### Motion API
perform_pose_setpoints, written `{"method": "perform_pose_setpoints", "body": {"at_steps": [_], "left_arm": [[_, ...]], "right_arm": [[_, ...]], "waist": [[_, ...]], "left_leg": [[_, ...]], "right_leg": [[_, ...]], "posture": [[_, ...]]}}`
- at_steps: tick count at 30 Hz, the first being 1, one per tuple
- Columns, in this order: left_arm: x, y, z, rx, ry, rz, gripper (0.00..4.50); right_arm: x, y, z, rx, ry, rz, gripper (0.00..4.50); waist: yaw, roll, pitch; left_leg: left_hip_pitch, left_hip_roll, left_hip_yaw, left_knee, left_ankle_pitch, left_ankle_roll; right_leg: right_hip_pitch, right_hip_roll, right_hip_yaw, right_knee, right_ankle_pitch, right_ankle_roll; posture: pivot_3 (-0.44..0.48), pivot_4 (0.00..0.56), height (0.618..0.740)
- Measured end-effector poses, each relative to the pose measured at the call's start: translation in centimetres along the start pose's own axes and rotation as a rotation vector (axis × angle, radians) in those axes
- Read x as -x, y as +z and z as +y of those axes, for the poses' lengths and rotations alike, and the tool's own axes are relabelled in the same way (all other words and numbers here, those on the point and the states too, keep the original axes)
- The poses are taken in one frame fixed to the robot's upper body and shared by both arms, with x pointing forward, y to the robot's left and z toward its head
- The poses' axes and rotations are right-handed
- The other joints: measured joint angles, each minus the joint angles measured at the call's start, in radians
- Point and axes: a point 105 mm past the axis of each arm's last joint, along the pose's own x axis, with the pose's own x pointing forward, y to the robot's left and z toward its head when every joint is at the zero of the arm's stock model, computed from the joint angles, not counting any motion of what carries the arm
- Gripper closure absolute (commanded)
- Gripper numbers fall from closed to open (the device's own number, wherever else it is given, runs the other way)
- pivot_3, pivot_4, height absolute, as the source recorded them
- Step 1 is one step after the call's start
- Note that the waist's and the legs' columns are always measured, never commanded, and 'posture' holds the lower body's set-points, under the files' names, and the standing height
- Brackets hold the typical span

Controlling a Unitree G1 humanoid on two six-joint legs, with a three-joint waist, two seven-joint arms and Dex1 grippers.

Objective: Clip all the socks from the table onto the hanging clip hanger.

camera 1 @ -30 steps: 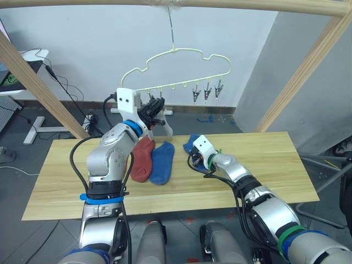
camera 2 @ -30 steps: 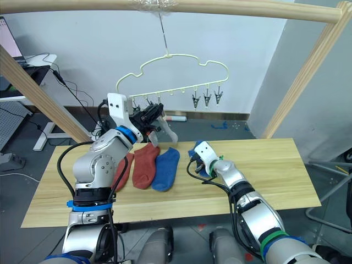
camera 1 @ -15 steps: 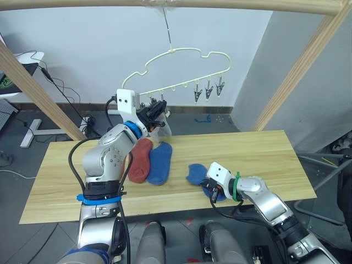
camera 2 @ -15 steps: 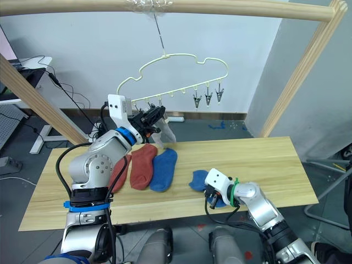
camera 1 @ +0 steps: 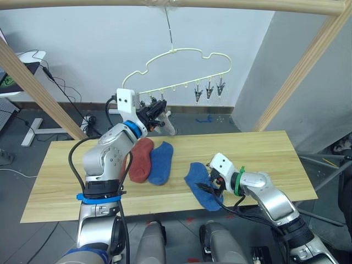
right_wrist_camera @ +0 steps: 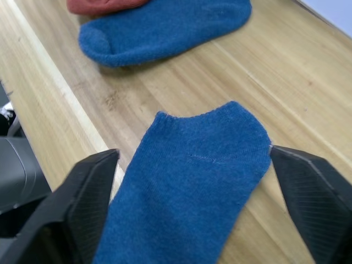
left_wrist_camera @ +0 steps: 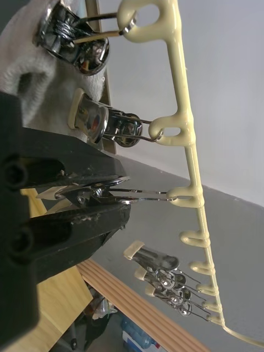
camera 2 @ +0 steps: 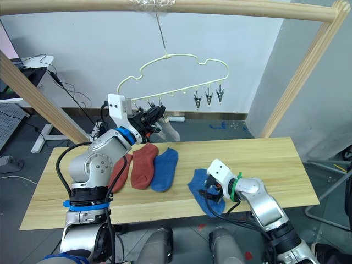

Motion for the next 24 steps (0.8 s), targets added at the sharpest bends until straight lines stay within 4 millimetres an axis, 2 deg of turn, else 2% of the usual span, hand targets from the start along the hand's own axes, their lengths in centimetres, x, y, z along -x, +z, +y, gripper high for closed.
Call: {"method": "perform_pose_setpoints", "body": {"at_steps": [7,10,11,13,24], "left_arm": [[-0.1,0.0,0.0,0.002,-0.002,0.002,4.28],[-0.2,0.0,0.0,0.001,-0.001,0.003,4.28],[-0.2,0.0,0.1,0.001,0.0,0.003,4.28],[-0.2,0.0,0.1,0.002,0.0,0.003,4.28],[-0.2,0.0,0.1,-0.001,0.004,0.003,4.28]], "right_arm": [[-1.9,-3.4,-1.2,-0.072,-0.118,0.126,0.03],[-2.8,-3.0,-1.1,-0.076,-0.122,0.119,0.03],[-3.1,-2.8,-0.9,-0.082,-0.115,0.111,0.19],[-3.5,-2.6,-0.4,-0.079,-0.104,0.102,0.58],[-3.8,-2.9,-0.3,0.02,-0.083,0.074,4.39]], "waist": [[-0.001,0.0,0.0],[-0.001,0.0,0.0],[-0.001,0.0,0.0],[-0.001,0.0,0.0],[0.0,0.0,0.0]], "left_leg": [[0.0,0.0,0.0,0.0,0.0,0.0],[0.0,0.001,0.0,0.0,0.0,0.0],[0.0,0.001,0.0,0.0,0.0,0.0],[0.0,0.001,0.0,0.0,0.0,0.0],[0.0,0.0,-0.001,0.0,0.0,0.0]], "right_leg": [[0.0,0.0,0.0,-0.001,0.0,0.0],[0.0,0.0,0.0,-0.001,0.0,0.0],[0.0,0.0,0.0,-0.001,0.0,0.0],[0.001,0.0,0.0,-0.001,0.0,0.0],[0.003,0.0,-0.001,-0.004,0.0,0.0]], "posture": [[-0.012,0.221,0.74],[-0.012,0.221,0.74],[-0.012,0.221,0.74],[-0.006,0.221,0.74],[-0.006,0.221,0.74]]}}
